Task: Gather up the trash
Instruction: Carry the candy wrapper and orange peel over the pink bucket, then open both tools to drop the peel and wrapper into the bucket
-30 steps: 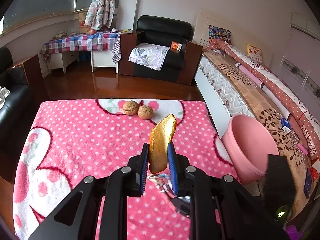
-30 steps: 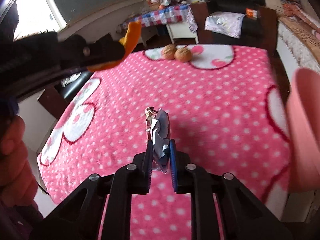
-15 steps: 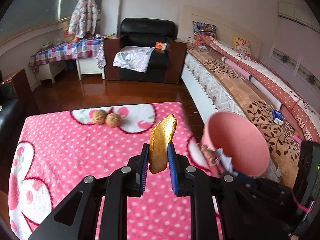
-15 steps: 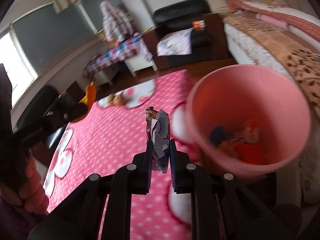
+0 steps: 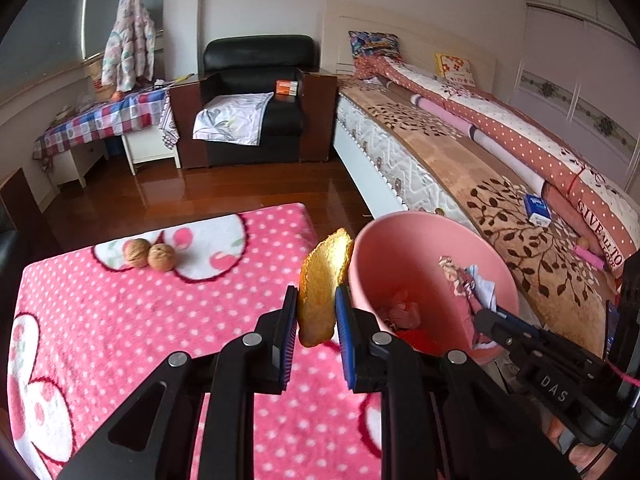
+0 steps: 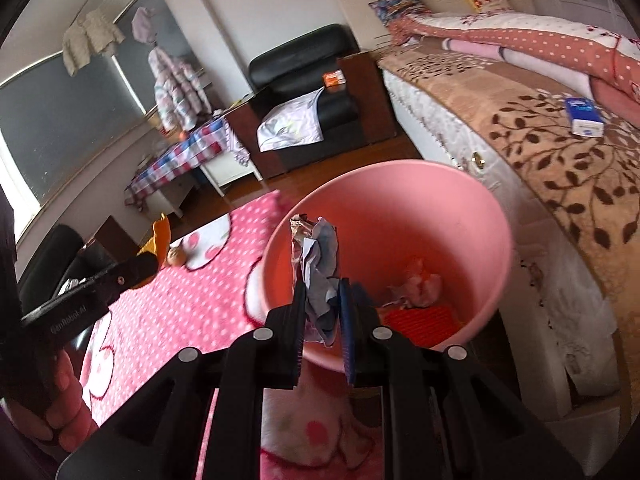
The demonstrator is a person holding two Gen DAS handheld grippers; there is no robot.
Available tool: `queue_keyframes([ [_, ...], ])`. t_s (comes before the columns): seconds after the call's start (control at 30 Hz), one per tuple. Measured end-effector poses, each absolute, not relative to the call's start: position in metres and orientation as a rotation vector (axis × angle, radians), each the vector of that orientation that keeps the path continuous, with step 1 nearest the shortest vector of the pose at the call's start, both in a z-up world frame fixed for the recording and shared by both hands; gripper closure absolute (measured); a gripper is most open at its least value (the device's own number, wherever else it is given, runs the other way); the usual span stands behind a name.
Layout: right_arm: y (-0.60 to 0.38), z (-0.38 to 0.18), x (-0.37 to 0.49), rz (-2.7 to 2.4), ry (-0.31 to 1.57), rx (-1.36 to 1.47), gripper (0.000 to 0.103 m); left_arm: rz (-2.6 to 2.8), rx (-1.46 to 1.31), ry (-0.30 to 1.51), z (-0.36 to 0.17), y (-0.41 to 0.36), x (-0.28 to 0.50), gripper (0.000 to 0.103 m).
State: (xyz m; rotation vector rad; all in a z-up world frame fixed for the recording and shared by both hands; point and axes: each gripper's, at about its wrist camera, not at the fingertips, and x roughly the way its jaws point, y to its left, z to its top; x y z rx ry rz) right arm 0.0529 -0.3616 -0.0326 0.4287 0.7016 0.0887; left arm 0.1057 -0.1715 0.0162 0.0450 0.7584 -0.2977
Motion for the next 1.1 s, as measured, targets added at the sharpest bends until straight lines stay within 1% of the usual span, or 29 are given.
queue_keyframes([
  [0.5, -0.395, -0.049, 0.066, -0.004, 0.723, 0.453, 0.087, -0.374, 0.094, 0.841, -0.018, -0.236, 0.13, 0.085],
  [0.9, -0.403, -0.057, 0.074, -0.039, 0.734, 0.457, 0.087, -0.409, 0.085, 0.875, -0.033, -0.255, 0.141, 0.083],
  [1.0, -0.404, -0.058, 0.075, -0.042, 0.735, 0.457, 0.087, -0.412, 0.073, 0.872, -0.034, -0.255, 0.142, 0.079],
  [1.07, -0.405, -0.059, 0.076, -0.04, 0.736, 0.463, 0.086, -0.415, 0.066, 0.868, -0.034, -0.254, 0.142, 0.067],
  [1.1, -0.405, -0.059, 0.077, -0.034, 0.741, 0.47, 0.086, -0.415, 0.064, 0.866, -0.033, -0.253, 0.143, 0.064],
])
